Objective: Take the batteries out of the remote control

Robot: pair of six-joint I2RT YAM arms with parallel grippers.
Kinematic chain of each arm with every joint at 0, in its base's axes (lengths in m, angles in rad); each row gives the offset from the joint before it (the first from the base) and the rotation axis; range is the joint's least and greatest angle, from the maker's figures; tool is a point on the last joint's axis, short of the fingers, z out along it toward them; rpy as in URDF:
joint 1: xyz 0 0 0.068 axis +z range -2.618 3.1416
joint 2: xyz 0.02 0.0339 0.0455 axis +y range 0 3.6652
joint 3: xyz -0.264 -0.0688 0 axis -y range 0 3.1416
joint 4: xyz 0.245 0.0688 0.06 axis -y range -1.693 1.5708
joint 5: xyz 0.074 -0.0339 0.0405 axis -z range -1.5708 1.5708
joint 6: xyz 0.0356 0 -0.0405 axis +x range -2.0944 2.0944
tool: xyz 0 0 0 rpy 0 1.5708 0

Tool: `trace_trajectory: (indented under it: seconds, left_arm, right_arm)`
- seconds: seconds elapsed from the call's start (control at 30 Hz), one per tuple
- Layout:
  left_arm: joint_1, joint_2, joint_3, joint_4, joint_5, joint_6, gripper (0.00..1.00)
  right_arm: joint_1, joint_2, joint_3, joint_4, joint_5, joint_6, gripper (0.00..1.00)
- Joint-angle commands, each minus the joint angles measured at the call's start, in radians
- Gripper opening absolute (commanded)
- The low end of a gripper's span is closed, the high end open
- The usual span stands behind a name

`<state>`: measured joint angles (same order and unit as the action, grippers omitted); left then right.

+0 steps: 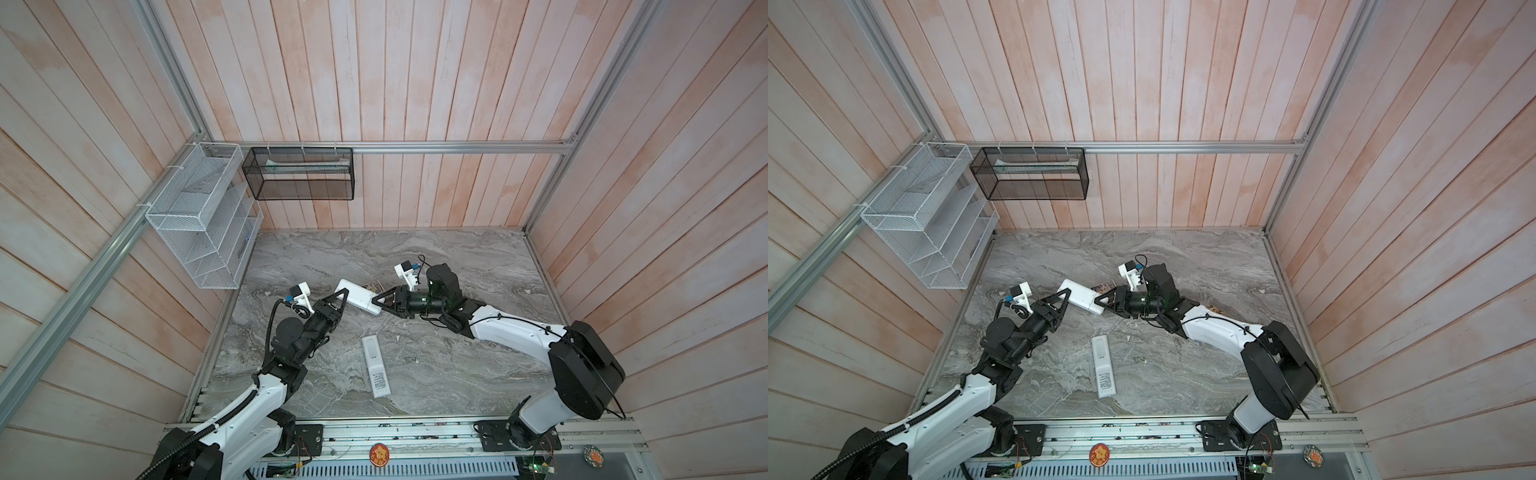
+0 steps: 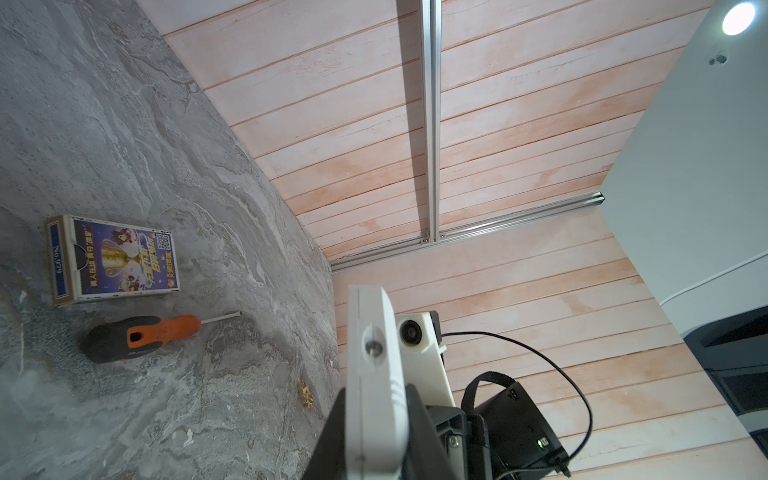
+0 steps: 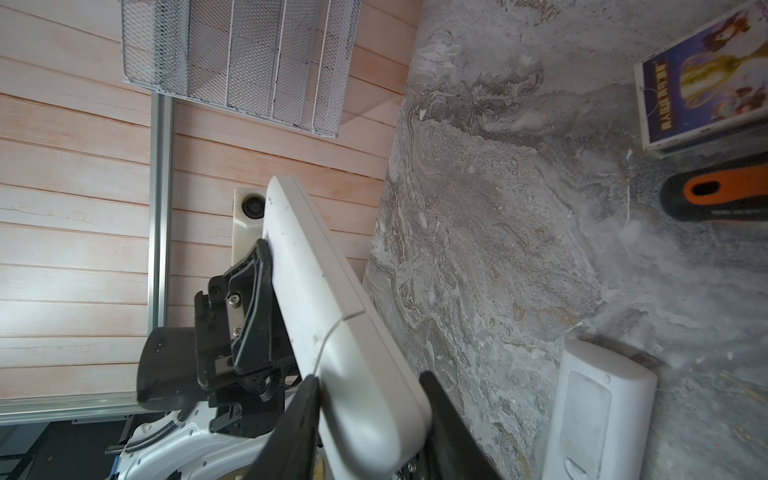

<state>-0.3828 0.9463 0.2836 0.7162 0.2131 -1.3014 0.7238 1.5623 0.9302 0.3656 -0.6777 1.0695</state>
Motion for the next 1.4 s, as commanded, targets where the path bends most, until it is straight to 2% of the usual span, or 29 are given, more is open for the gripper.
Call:
trace_trajectory:
  seconds: [0.0,0.37,0.53,0.7,1.37]
  left_arm:
    - [-0.004,-0.016,0.022,0.063,0.006,0.005,0.02]
    - [-0.004,0.063,0.003,0.125,0.015,0.011,0.02]
    - [-0.005,0.175,-0.040,0.254,0.033,0.000,0.02]
    - [-0.013,0.273,-0.046,0.347,0.053,-0.016,0.01]
    - [-0.016,0.315,-0.023,0.357,0.074,-0.010,0.01]
  right_arm:
    - [-0.009,-0.024,-0.036,-0.055,0.015,-0.015,0.36]
    - [-0.024,-0.016,-0.079,-0.034,0.002,-0.012,0.36]
    - [-0.036,0.017,-0.108,-0.004,-0.042,-0.016,0.55]
    - [-0.035,0.052,-0.115,0.052,-0.059,0.006,0.62]
    - [-0.036,0.151,-0.037,0.085,-0.064,0.023,0.61]
